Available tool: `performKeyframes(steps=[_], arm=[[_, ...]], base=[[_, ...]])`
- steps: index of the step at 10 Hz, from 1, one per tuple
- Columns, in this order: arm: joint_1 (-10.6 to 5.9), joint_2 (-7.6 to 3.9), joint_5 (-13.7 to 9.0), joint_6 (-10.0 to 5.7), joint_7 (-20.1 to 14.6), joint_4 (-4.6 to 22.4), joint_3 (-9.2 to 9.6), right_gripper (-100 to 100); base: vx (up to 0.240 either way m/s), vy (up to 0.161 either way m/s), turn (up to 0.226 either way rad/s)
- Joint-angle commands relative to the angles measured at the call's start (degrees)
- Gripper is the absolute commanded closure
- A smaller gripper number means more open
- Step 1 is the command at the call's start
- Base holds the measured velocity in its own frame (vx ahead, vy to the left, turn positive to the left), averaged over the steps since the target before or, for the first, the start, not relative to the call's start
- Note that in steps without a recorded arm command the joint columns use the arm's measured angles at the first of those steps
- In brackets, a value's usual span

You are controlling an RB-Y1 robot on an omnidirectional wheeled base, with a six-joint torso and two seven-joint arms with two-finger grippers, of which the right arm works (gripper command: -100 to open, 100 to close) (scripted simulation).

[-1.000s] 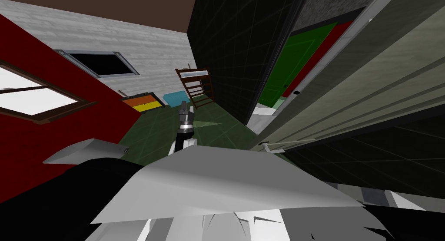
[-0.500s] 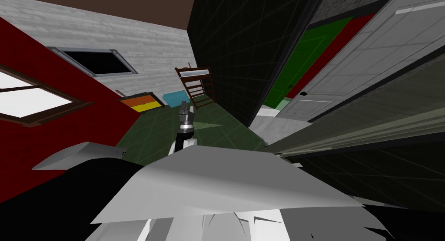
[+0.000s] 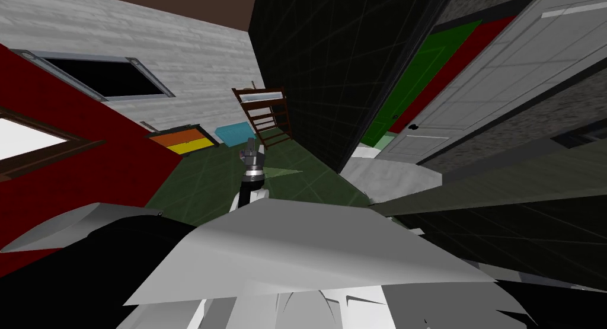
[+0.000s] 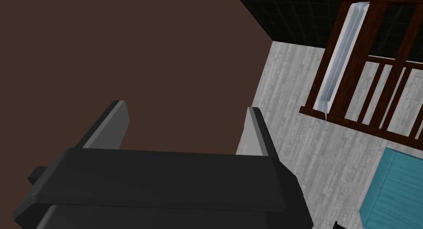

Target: Pull the door open

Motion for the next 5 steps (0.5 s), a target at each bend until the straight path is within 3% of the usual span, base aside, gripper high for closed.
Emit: performKeyframes(steps=[1,5], arm=[[0.28,-0.23,0.18,-0.73,0.12,-0.54,0.18,-100],[-0.04,-0.23,0.43,-3.83,0.06,0.07,0.43,-100]], base=[[-0.139,-0.137,0.002],[-0.129,-0.177,-0.026]])
